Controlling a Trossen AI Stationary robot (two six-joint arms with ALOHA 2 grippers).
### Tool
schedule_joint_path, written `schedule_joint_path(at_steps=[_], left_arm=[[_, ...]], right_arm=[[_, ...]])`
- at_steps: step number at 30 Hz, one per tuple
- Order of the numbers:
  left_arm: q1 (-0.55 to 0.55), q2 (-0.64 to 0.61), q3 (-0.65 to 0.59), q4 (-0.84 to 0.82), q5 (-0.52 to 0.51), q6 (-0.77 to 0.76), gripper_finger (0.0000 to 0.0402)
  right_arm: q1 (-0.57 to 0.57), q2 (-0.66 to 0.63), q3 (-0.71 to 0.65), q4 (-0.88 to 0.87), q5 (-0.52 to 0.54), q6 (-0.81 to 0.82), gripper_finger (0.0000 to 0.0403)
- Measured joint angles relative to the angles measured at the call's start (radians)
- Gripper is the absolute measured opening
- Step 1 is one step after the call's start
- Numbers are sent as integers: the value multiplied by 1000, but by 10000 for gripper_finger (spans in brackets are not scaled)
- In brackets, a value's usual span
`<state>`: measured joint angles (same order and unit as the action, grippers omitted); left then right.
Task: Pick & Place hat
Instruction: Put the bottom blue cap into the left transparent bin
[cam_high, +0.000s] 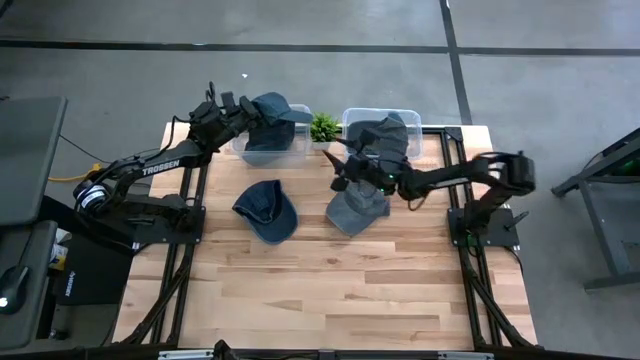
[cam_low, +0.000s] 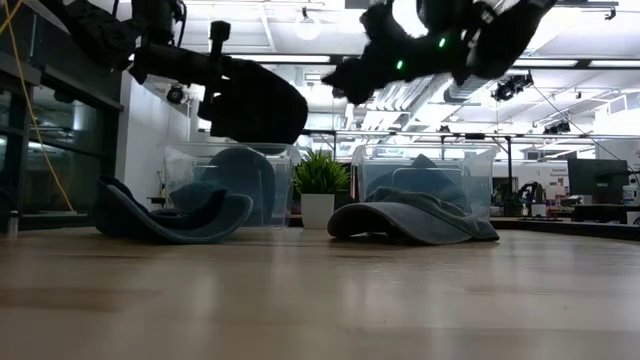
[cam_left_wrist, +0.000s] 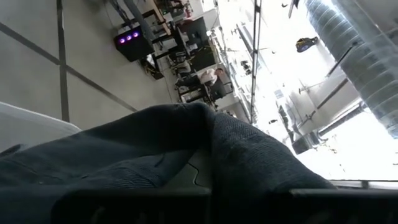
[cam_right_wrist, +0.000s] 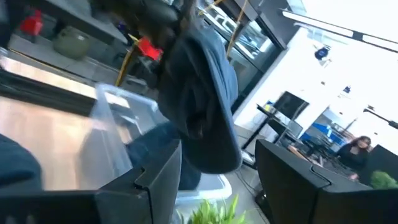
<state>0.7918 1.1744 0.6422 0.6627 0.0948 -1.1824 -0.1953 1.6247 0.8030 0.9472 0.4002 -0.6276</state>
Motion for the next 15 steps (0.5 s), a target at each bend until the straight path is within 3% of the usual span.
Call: schedule_joint_path(at_steps=[6, 15], left_arm=[[0, 0, 0, -3, 28, 11, 0], [0, 0, 0, -6, 54, 26, 0]], right_arm=[[-105, 102, 79, 7, -139, 83, 200], [-173, 194, 282, -232, -266, 128, 200]])
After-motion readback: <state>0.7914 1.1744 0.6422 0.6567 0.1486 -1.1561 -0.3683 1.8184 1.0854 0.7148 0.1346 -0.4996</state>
